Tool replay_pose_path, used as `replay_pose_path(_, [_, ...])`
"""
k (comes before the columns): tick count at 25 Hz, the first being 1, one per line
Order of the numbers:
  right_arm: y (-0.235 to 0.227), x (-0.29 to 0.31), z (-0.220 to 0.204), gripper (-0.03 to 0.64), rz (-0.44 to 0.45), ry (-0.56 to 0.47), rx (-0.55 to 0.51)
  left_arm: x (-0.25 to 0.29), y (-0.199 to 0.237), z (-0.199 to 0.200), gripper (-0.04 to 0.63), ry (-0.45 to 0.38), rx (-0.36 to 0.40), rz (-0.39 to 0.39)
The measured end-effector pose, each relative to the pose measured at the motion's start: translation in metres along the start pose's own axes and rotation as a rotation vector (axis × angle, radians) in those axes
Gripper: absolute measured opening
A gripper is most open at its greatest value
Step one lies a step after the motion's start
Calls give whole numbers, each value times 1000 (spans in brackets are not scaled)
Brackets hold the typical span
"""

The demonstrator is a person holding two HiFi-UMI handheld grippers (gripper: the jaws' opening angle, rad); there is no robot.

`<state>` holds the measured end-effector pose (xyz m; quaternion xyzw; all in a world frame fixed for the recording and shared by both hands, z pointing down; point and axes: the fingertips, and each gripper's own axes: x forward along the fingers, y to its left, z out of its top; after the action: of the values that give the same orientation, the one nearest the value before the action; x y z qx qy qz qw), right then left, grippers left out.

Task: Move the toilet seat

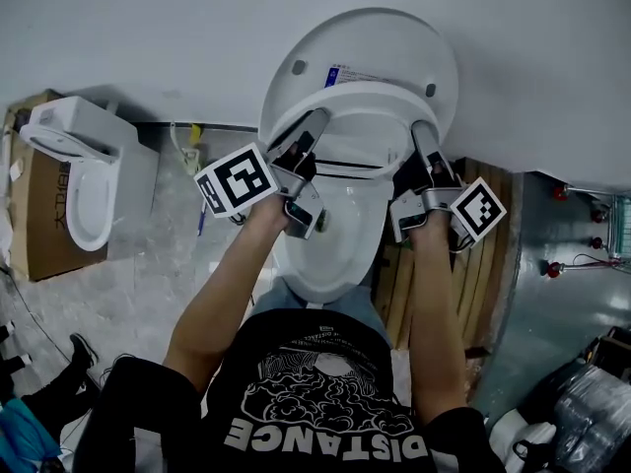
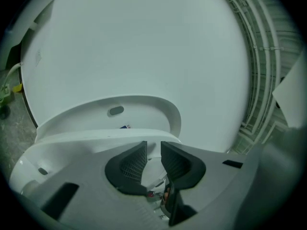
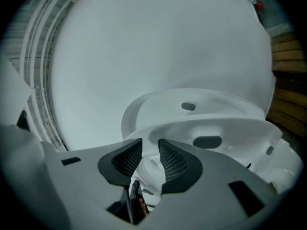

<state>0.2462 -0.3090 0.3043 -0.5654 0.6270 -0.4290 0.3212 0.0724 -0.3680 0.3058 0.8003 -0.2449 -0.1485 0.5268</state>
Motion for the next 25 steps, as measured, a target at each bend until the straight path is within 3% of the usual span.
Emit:
replay_pose_path(8, [-15, 45, 21, 117, 5, 49, 26, 42, 18, 23, 95, -12, 45, 59])
replay_pose_path(25, [-13, 61, 27, 106, 14, 78, -37, 53, 20, 35, 96, -60, 113, 79])
